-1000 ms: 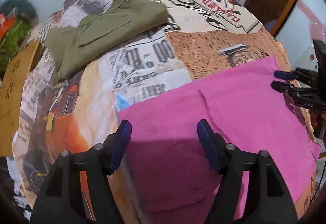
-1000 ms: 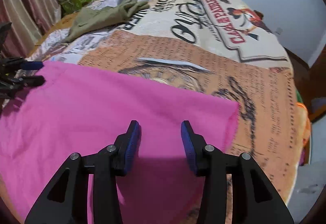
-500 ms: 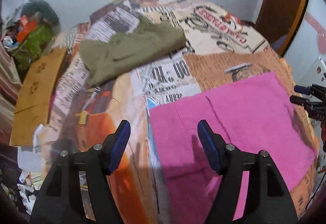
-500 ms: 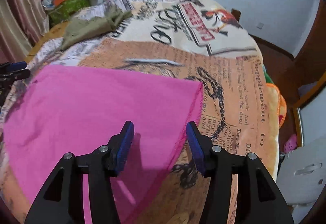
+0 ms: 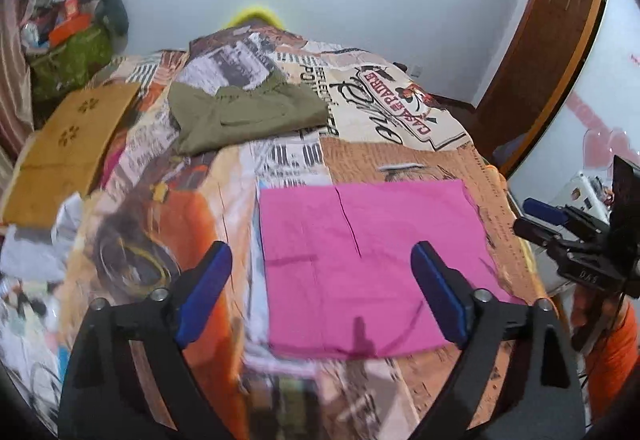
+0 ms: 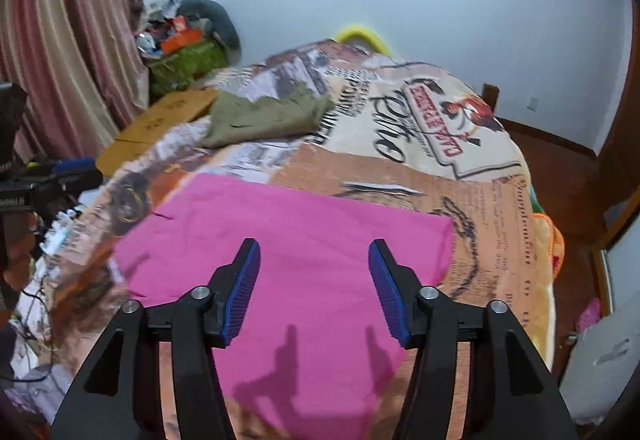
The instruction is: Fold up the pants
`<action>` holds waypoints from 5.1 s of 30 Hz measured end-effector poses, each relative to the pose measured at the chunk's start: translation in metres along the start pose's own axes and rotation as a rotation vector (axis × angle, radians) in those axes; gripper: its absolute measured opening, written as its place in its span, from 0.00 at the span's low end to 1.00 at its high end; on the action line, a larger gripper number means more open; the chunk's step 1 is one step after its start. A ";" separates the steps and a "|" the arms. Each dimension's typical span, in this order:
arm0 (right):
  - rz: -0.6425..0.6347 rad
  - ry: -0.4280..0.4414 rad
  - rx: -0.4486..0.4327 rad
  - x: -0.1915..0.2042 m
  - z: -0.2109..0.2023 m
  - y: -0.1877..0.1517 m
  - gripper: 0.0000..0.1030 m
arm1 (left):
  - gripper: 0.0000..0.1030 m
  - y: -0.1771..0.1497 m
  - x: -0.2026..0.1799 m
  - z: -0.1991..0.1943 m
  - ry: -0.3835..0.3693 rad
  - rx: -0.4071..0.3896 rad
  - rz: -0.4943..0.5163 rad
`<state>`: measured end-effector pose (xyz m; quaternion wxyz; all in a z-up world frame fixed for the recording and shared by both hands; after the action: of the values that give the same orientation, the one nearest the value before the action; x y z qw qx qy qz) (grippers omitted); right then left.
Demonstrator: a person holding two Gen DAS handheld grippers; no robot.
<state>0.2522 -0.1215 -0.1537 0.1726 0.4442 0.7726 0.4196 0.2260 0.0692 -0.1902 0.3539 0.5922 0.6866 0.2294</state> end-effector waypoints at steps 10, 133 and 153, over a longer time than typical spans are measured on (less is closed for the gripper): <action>0.045 0.071 0.098 0.042 0.024 -0.058 0.52 | 0.90 -0.084 0.009 0.021 -0.026 0.209 -0.202; 0.313 -0.001 0.182 -0.030 0.000 -0.139 0.53 | 0.43 -0.092 -0.222 0.071 -0.247 0.310 0.261; 0.303 -0.007 0.147 -0.029 -0.016 -0.126 0.54 | 0.53 0.021 -0.114 0.039 0.042 0.133 0.251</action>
<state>0.1898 -0.1855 -0.2484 0.0771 0.5684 0.7249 0.3814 0.2751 -0.0424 -0.1754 0.2678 0.6906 0.6283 0.2380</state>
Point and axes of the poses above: each gripper's, at about its wrist camera, not at the fingertips, and z roughly the way its jaws point, x to its left, y to its top, the point moved 9 cm from there along z, roughly the way its jaws point, and after that the axes turned 8 degrees about -x, right-handed, at the moved point
